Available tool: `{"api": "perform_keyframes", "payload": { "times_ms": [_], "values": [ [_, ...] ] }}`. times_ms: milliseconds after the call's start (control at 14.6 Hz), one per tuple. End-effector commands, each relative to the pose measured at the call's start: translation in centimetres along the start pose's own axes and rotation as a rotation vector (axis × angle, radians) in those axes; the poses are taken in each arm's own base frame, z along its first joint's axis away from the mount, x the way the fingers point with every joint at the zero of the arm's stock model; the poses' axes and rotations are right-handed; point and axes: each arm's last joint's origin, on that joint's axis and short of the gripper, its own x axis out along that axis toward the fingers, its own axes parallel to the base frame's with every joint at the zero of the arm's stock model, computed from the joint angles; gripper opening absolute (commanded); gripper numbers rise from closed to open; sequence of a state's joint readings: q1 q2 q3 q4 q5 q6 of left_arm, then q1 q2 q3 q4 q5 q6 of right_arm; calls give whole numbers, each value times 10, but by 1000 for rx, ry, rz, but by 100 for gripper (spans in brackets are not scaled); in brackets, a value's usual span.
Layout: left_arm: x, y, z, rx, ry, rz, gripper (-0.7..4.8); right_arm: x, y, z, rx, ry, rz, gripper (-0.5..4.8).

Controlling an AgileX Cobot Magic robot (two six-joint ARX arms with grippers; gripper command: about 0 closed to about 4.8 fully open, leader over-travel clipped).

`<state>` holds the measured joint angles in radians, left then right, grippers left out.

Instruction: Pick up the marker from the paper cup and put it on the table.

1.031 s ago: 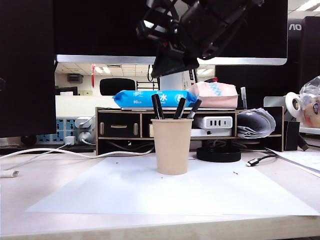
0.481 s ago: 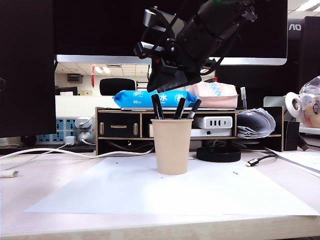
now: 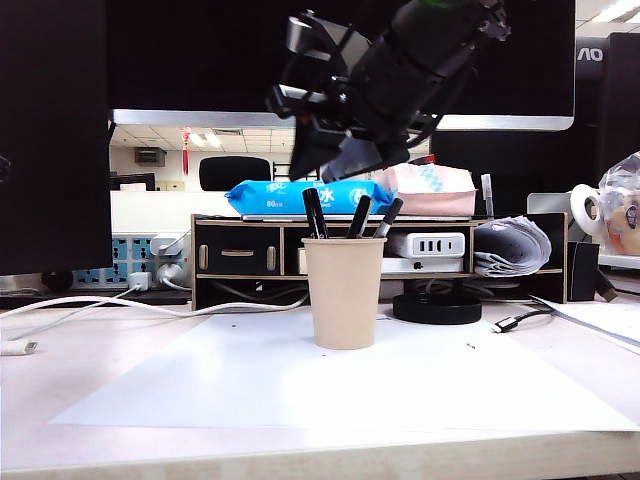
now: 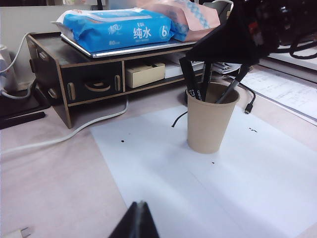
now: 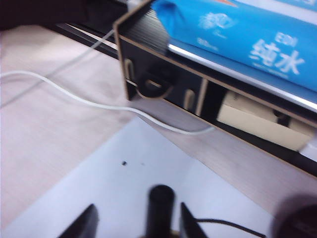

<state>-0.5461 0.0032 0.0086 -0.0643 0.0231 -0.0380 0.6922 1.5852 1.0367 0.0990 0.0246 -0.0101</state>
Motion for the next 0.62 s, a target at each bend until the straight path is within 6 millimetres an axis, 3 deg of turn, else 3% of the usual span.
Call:
{"api": "perform_keyframes", "payload": {
  "times_ms": [69,618],
  "values": [
    [0,0,2,1,-14,-1,-4,-1,0,6,-1,-48,-3,212],
    [0,0,2,1,-14,-1,-4,6,-1,0,18,-27,-49,207]
  ]
}}
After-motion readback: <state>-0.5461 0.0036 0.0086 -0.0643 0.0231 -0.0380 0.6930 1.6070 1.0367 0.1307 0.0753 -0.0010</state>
